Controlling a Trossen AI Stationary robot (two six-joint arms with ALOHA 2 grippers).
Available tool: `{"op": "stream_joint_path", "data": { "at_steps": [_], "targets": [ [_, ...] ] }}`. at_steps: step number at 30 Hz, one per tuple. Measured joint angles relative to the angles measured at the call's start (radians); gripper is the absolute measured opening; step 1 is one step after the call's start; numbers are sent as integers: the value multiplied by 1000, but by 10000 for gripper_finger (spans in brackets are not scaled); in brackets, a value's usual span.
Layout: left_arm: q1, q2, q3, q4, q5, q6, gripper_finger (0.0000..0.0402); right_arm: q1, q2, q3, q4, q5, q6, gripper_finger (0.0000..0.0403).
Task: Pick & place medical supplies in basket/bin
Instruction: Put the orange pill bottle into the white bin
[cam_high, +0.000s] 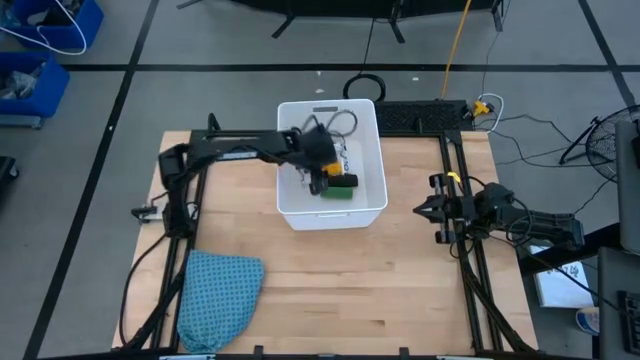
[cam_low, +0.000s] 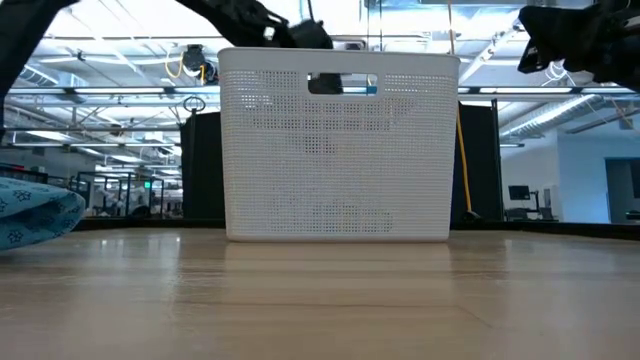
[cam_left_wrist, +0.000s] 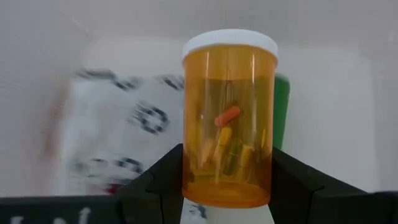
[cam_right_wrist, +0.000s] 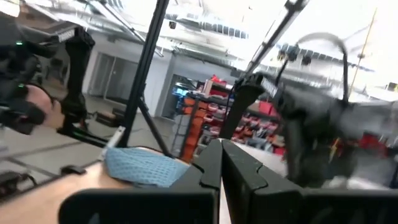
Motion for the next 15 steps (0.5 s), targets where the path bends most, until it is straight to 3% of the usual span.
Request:
{"op": "stream_joint_path", "data": {
  "at_steps": [5, 15],
  "targets": [
    [-26, 77, -1, -9, -24, 7, 175, 0, 0, 0, 20, 1, -78, 0],
    [-44, 137, 0, 6, -17, 84, 176, 0, 0, 0, 25, 1, -52, 0]
  ]
}}
